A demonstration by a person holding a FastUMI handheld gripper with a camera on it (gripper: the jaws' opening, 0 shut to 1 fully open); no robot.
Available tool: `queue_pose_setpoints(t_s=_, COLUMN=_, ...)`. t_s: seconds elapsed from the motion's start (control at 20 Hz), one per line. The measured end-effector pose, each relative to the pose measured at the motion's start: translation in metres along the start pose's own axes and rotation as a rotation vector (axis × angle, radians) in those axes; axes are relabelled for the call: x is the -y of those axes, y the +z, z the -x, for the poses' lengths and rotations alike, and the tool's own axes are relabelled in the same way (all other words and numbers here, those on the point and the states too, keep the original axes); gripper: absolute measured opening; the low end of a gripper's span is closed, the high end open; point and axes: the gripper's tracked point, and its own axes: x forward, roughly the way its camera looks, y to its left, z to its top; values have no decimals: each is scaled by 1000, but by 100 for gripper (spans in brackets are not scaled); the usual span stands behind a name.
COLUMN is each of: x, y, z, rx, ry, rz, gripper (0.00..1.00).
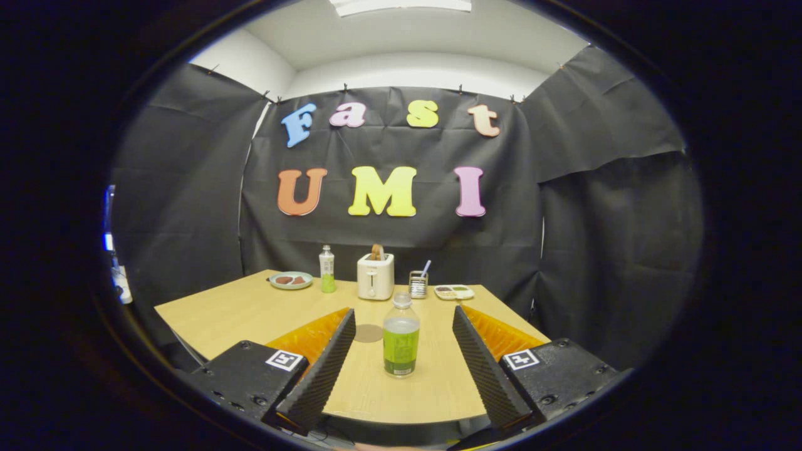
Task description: Take the bottle from table, then pour the juice into the cup, finally place the bottle on the coaster
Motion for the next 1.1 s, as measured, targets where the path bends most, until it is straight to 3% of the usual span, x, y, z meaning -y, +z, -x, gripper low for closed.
queue_pose_setpoints(t_s=0.65, x=4, y=-86, z=-126, rx=-182, ry=-12, rz=-34, gripper=100)
queue_pose_setpoints(t_s=1.1, x=-3, y=-97, z=-172, rx=-198, ry=29, rz=-70, gripper=100)
